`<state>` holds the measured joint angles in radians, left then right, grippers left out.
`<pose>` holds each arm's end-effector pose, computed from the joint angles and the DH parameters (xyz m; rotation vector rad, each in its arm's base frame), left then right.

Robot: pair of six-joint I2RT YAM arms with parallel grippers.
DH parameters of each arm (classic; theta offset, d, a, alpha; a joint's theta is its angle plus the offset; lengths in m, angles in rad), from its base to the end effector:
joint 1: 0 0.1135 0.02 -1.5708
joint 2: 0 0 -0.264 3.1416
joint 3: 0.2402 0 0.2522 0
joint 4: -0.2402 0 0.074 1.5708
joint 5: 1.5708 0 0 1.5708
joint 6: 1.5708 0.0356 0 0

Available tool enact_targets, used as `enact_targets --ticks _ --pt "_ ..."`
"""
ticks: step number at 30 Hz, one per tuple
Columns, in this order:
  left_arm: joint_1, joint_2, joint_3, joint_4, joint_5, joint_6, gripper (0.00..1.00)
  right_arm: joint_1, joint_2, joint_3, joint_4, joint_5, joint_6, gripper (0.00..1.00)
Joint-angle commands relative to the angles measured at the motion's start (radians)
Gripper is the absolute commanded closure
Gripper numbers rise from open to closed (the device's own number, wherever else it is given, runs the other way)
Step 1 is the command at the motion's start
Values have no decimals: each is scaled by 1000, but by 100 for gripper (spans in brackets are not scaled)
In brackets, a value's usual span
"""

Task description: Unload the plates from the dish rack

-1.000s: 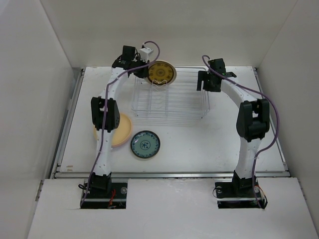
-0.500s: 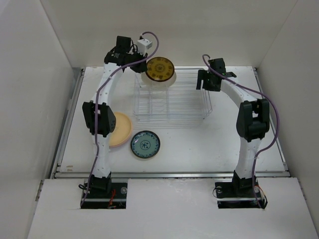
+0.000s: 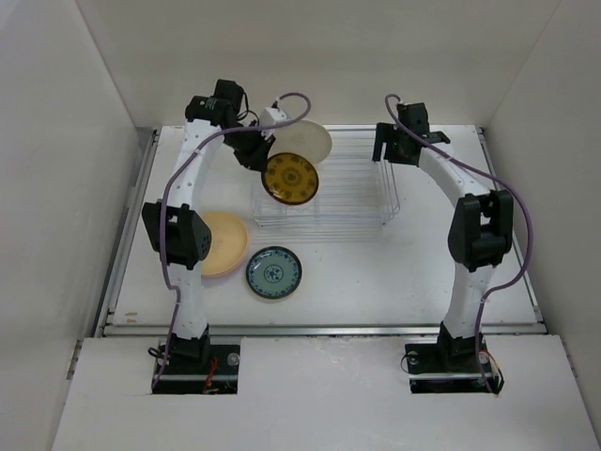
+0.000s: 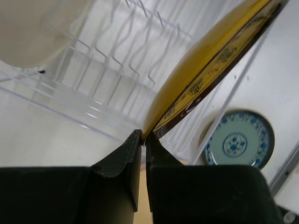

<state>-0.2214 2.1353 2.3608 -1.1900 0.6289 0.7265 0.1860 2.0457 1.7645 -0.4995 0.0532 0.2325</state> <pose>0.4297 -0.1182 0.3653 1.2866 1.9839 -0.5570 0.4628 0.0852 0.2608 0.0809 2.3532 0.1426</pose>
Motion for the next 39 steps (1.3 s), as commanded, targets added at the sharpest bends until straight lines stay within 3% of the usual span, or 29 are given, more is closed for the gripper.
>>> enact_targets --ticks 1,7,13,18,22,27,35,39 --pt "-39 -138 -144 -402 -73 260 100 33 -117 75 32 46 -28 16" --pt "-101 -218 -336 -402 -170 329 100 93 -118 134 23 37 -56 16" --pt "-260 -227 -553 -402 -299 329 100 102 -52 219 10 -10 -56 16" --pt "-303 -258 -606 -402 -285 307 100 121 1 285 10 -42 -56 16" --pt "-290 -258 -462 -306 -288 167 100 130 11 285 19 -53 -56 16" --pt "-246 -267 -376 -108 -414 -35 100 130 2 236 56 -53 -56 16" --pt "-196 -278 -250 -53 -454 -160 100 130 -8 158 44 -32 -56 16" --pt "-141 -297 -100 -68 -445 -194 100 130 -30 136 62 -70 -47 16"
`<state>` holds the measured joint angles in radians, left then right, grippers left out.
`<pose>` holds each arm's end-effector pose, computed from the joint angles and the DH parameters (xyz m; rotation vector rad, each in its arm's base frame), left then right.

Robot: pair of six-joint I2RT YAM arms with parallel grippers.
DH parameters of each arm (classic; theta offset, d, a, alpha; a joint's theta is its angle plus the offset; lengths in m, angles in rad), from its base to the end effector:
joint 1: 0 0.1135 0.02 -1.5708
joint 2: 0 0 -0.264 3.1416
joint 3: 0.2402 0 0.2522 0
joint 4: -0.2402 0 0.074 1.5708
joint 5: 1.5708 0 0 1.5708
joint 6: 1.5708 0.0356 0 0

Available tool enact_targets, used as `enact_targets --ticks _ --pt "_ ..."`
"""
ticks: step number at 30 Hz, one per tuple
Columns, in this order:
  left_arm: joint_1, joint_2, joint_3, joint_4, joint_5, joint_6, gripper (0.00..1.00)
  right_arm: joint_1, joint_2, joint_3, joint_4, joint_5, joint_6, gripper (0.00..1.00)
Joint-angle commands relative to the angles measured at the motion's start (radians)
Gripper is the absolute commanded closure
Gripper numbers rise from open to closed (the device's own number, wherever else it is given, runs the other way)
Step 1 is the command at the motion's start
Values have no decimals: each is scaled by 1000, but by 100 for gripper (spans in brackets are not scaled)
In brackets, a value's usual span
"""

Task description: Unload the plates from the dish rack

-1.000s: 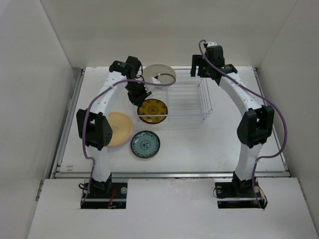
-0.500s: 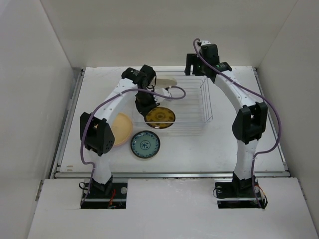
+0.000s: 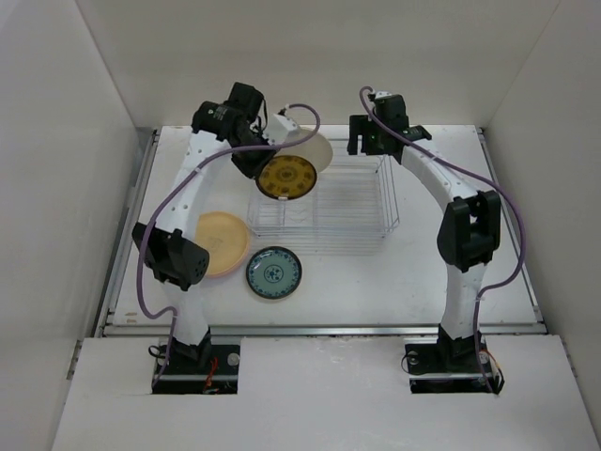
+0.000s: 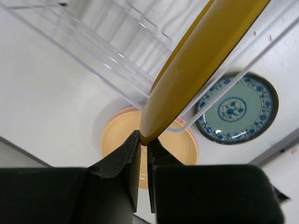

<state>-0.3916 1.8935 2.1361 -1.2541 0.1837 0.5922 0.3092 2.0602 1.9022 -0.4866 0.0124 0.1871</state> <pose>0.3533 -0.1529 0.3886 1.2704 2.2273 -0.1612 0.4603 0.1466 0.3014 -0.1290 2.2240 0.2598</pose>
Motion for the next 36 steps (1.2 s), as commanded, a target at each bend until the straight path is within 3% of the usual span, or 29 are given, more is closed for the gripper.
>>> enact_targets --ticks 1,6,8,14,23,29,31,32,33,36 --pt "42 -56 152 -60 17 -49 100 7 -45 -2 49 -29 -2 16" --pt "42 -91 148 -281 225 111 100 16 -63 -25 40 -38 -2 16" --pt "42 -114 46 -338 255 190 100 25 -74 -38 40 -38 -2 18" --pt "-72 -178 -290 -338 207 339 100 45 -83 -69 40 -48 -2 18" --pt "-122 -91 -479 -338 42 354 100 73 -103 -106 31 -48 -20 18" --pt "-122 -2 -510 -338 -18 314 100 82 -103 -129 31 -28 -20 18" --pt "-122 7 -510 -338 -18 314 91 82 -103 -129 31 -28 -20 18" --pt "-122 7 -510 -338 -18 314 76 82 -103 -115 31 -28 -20 18" --pt "-122 7 -510 -338 -18 314 71 82 -92 -106 31 -28 -20 16" --pt "-122 16 -467 -338 -18 305 63 91 -65 -52 22 -28 -41 15"
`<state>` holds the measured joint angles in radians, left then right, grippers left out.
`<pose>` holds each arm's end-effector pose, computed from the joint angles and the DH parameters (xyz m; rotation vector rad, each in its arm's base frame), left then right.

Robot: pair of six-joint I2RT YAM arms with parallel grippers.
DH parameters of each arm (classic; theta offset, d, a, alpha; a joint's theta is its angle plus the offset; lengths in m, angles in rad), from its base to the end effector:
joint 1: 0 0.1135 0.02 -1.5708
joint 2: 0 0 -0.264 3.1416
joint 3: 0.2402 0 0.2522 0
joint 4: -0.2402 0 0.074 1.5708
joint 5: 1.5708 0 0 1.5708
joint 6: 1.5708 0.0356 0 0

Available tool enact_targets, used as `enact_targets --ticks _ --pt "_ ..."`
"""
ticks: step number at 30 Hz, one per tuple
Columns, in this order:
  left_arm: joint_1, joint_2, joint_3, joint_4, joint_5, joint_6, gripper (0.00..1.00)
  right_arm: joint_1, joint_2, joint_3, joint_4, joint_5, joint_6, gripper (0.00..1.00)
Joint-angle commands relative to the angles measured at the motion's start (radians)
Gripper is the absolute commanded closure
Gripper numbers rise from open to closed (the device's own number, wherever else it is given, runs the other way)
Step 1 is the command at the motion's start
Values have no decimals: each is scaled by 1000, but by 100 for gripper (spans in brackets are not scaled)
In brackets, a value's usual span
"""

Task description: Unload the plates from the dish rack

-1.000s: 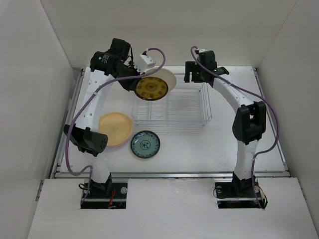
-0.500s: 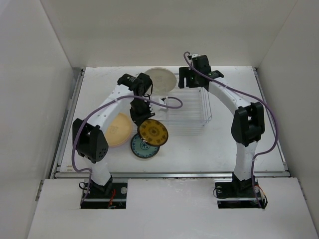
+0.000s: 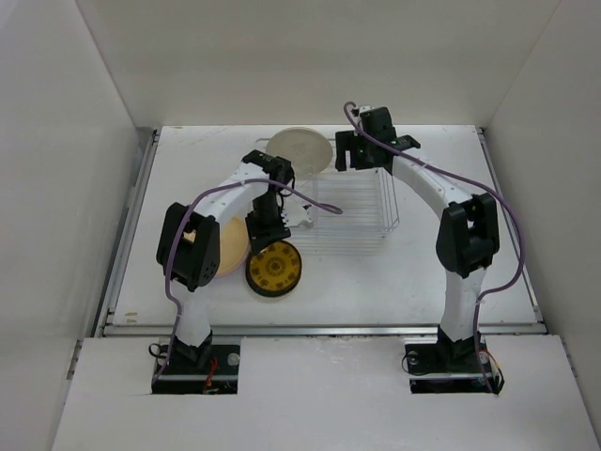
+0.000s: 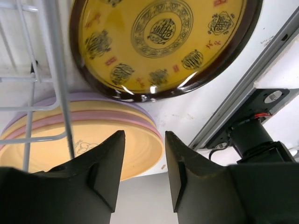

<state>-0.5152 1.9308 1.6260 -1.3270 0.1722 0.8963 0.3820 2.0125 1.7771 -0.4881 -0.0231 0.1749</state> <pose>0.3085 -0.1817 0.2354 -2.0056 -2.3661 0.2808 0.4332 0.1749 0.2808 -0.2512 2.3006 0.3125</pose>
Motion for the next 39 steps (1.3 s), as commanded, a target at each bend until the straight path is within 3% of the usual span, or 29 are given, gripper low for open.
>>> enact_targets --ticks 1,9,13,17,21,22,25,31,33,37,39 --pt "1 -21 54 -265 3 -8 63 18 -5 94 23 8 -29 14" --pt "122 -76 210 -265 122 -92 58 18 187 428 40 -119 -120 11" --pt "220 -92 368 -265 220 -170 58 18 238 439 158 -242 -140 11" --pt "302 -101 420 -212 265 -287 58 18 281 452 217 -313 -140 18" --pt "342 -101 371 -112 274 -359 58 29 319 466 243 -363 -140 28" --pt "342 -101 353 -77 244 -405 58 40 319 466 258 -338 -140 36" --pt "342 -57 351 15 230 -468 58 40 319 446 276 -313 -140 42" --pt "342 242 631 -17 181 -621 60 40 299 413 299 -226 -173 60" --pt "342 290 672 -17 181 -646 62 40 299 401 299 -212 -195 71" --pt "333 332 672 8 148 -689 72 40 278 392 321 -158 -216 91" --pt "333 343 672 -3 171 -708 88 40 259 392 332 -132 -225 98"
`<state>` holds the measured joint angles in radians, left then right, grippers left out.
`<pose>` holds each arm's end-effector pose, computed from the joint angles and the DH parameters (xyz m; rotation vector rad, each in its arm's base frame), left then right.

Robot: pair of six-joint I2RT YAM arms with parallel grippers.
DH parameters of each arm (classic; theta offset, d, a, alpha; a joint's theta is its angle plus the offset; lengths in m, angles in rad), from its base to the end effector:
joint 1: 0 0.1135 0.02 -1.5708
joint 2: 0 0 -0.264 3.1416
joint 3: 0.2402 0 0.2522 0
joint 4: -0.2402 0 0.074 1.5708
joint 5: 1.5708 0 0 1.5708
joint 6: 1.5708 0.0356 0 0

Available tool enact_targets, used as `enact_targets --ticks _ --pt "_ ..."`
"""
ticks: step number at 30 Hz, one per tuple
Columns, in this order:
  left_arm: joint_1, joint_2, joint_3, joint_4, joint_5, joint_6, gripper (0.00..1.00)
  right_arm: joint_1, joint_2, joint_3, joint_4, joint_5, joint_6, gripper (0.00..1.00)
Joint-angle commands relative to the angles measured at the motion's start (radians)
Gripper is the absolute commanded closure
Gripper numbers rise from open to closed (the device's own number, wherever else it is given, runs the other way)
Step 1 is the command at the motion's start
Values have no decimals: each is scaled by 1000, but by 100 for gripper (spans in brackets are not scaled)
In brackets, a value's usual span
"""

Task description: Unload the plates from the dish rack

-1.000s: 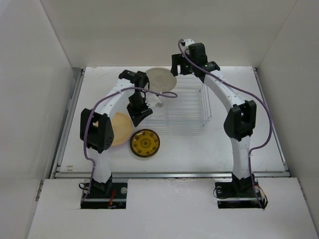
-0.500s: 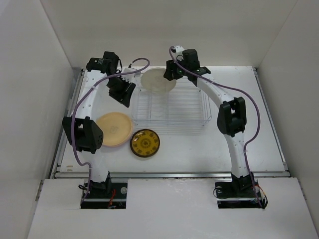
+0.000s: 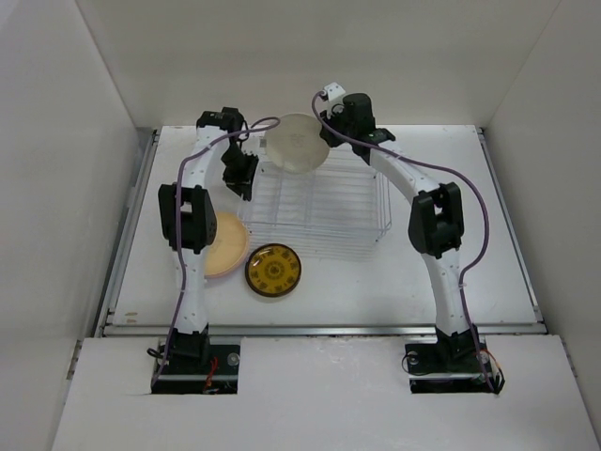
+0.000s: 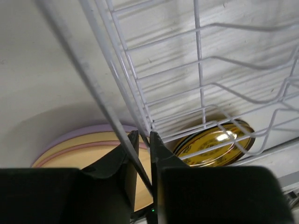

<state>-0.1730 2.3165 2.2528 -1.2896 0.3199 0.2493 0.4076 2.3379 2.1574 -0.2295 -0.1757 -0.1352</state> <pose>0.4617 -0.0920 0.2465 0.6530 2.8046 -0.4522 0.5071 0.2257 0.2751 -0.6434 1.8841 0.3504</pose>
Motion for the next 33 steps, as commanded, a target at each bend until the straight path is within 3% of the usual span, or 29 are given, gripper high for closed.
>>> enact_targets --ticks 1,3,14,20,29,33 --pt "-10 -43 36 -40 33 -61 94 14 -66 12 73 31 72 100" --pt "-10 -43 25 -40 47 -70 100 14 -92 12 94 45 62 100" --pt "0 -82 -133 56 231 -205 100 23 -218 -109 286 117 29 100" --pt "9 -92 -191 93 252 -252 100 54 -261 -172 340 188 -21 100" --pt "9 -114 -234 111 291 -272 100 141 -353 -343 576 390 -306 100" --pt "9 -105 -223 111 291 -272 100 163 -376 -433 758 453 -398 100"
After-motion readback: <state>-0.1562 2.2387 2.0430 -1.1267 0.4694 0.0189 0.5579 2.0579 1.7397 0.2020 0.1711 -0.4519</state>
